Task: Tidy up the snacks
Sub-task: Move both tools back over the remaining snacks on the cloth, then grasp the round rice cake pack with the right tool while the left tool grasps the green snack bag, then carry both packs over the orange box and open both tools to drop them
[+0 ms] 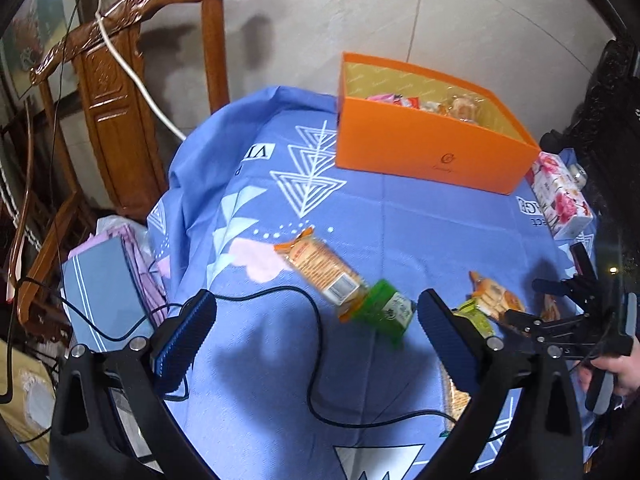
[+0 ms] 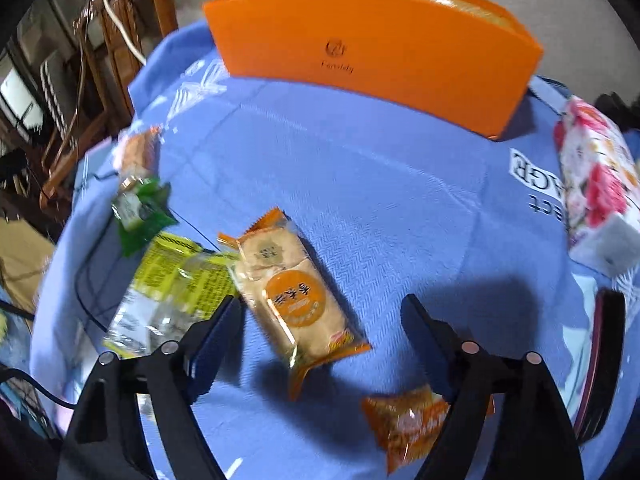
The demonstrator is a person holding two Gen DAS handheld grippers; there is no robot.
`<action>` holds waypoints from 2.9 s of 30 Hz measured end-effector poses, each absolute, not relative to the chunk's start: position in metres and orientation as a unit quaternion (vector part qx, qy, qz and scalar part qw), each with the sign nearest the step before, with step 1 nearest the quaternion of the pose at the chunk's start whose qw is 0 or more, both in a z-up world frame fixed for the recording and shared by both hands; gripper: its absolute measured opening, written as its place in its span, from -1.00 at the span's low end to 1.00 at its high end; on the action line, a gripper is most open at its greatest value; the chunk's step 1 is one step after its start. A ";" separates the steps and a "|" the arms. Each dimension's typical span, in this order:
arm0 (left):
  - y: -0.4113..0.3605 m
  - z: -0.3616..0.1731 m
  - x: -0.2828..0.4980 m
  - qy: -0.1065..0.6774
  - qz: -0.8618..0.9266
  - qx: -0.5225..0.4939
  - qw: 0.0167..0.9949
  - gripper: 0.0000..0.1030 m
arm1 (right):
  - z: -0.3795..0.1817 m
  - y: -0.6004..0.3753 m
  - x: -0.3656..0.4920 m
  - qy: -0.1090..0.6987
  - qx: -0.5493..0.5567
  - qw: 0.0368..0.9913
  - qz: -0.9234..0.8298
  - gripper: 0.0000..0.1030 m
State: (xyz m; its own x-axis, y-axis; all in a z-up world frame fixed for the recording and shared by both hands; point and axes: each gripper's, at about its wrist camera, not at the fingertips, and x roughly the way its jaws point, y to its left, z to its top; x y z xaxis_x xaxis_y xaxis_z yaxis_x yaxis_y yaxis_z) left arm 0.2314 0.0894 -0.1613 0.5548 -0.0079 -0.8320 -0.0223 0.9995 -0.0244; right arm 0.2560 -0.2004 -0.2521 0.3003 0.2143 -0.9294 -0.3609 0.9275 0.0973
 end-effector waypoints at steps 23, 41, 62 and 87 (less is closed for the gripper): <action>0.026 -0.201 0.250 0.521 -0.095 -0.001 0.848 0.92 | -0.241 -0.228 0.248 0.552 0.054 0.818 0.150 -0.29; 0.039 -0.273 0.295 0.588 0.026 -0.136 0.797 0.85 | -0.226 -0.234 0.199 0.550 0.134 0.812 0.140 -0.28; 0.021 -0.257 0.279 0.563 -0.032 -0.096 0.820 -0.29 | -0.215 -0.235 0.199 0.535 0.132 0.824 0.135 -0.28; 0.010 -0.069 0.390 0.394 -0.092 -0.085 0.910 -0.29 | -0.065 -0.232 0.337 0.364 0.104 0.913 0.153 -0.28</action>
State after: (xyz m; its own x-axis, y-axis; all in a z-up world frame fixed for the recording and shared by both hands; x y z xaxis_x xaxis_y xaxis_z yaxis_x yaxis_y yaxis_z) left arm 0.3904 0.0096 -0.0691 0.6720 -0.2345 -0.7024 0.1000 0.9686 -0.2277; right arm 0.3371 -0.2315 -0.0654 0.6885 0.3555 -0.6321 -0.2035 0.9313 0.3022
